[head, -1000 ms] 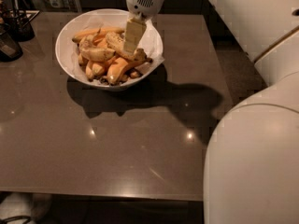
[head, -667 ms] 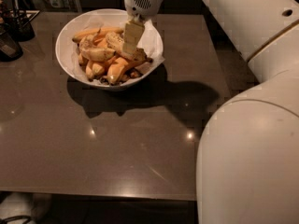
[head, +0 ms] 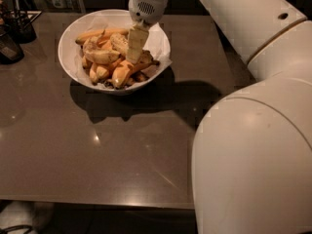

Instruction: Pick banana from white bowl

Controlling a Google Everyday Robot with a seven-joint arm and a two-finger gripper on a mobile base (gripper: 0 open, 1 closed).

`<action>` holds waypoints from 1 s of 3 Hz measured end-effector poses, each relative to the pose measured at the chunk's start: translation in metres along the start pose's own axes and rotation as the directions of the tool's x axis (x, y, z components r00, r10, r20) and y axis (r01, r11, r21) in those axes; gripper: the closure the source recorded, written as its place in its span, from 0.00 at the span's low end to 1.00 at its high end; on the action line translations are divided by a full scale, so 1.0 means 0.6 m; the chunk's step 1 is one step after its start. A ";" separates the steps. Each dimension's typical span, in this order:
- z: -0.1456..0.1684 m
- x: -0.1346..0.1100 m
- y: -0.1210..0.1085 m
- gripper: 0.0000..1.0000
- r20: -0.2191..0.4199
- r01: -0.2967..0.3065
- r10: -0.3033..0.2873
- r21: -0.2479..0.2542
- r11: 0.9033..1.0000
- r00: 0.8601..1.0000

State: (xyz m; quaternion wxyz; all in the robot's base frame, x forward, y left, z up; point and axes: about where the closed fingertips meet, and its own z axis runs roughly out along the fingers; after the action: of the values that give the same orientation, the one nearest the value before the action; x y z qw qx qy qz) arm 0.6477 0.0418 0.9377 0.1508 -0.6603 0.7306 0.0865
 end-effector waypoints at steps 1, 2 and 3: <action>0.010 -0.001 -0.005 0.61 0.000 0.008 -0.008 -0.008 1.000 1.000; 0.009 0.000 -0.009 0.85 -0.001 0.018 -0.018 0.001 1.000 1.000; 0.009 -0.001 -0.009 1.00 -0.001 0.019 -0.019 0.002 1.000 1.000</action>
Offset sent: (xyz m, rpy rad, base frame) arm -0.0062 -0.0130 -0.0017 -0.0453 0.0226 0.0350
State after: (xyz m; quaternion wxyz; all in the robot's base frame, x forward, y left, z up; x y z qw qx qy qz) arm 0.6534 0.0432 0.9331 0.1519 -0.6670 0.7245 0.0843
